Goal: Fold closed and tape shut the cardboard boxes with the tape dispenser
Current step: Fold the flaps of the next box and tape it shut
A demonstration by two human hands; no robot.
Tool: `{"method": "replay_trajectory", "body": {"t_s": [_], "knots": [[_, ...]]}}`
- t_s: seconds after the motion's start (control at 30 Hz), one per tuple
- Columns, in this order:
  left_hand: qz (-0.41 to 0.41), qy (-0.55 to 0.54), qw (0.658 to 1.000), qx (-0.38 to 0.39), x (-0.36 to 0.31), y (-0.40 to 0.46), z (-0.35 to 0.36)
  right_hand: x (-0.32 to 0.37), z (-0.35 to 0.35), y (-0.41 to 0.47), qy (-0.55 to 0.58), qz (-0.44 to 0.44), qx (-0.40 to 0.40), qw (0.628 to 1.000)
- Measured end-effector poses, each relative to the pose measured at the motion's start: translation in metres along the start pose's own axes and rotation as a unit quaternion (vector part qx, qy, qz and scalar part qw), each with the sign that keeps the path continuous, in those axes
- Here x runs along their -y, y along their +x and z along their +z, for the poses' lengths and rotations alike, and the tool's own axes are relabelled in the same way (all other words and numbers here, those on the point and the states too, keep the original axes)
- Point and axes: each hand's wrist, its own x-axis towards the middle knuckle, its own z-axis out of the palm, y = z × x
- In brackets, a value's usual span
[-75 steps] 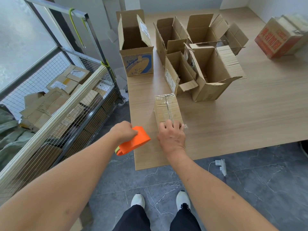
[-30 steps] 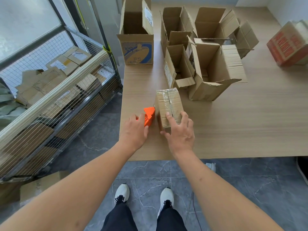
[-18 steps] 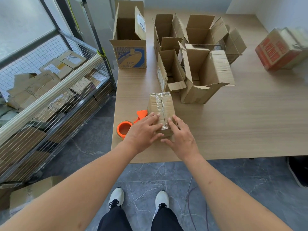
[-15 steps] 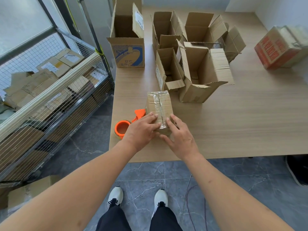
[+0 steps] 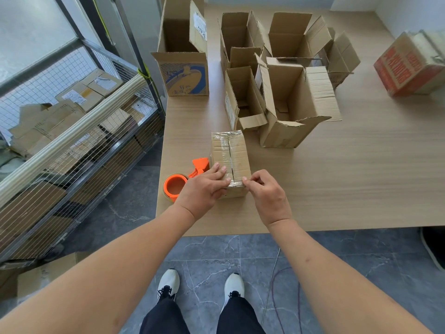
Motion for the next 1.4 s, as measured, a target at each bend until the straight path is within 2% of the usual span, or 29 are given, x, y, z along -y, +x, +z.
{"method": "replay_trajectory", "body": {"t_s": [0.1,0.27,0.3,0.4,0.43,0.6,0.7,0.8,0.93,1.1,1.23,1.4], "knots": [[0.005,-0.022,0.999,0.038,0.005,-0.002,-0.006,0.001,-0.004,-0.001,-0.013,-0.006,0.027,1.0],[0.014,-0.012,0.996,0.09,0.004,0.007,-0.012,0.008,-0.014,-0.003,-0.042,0.036,0.065,0.996],[0.017,-0.006,0.996,0.093,-0.001,0.008,-0.011,0.007,-0.016,-0.006,-0.062,0.024,0.052,0.996],[0.025,0.005,0.996,0.081,-0.018,0.006,-0.002,-0.006,-0.024,-0.016,-0.169,-0.088,0.007,0.982],[0.022,0.003,0.997,0.074,-0.024,0.004,0.001,-0.009,-0.027,-0.017,-0.2,-0.095,0.009,0.975],[0.024,0.009,0.999,0.041,-0.049,0.009,0.018,-0.012,-0.034,-0.016,-0.239,-0.025,-0.001,0.971],[0.007,0.006,0.997,0.077,-0.063,0.012,0.022,-0.011,-0.039,-0.018,-0.28,0.016,0.046,0.959],[0.038,0.012,0.993,0.113,-0.063,0.016,0.018,-0.014,-0.042,-0.023,-0.319,0.039,0.088,0.943],[0.071,0.017,0.987,0.144,-0.058,0.028,0.0,-0.01,-0.04,-0.02,-0.327,-0.001,0.043,0.944],[0.05,0.033,0.992,0.109,-0.043,0.042,-0.01,-0.005,-0.046,-0.011,-0.322,-0.034,0.07,0.943],[0.021,0.098,0.981,0.166,-0.023,0.044,-0.012,-0.016,-0.058,-0.013,-0.306,-0.058,0.058,0.949],[0.013,0.08,0.973,0.218,-0.023,0.036,-0.007,-0.03,-0.058,-0.018,-0.278,-0.044,0.018,0.959]]}}
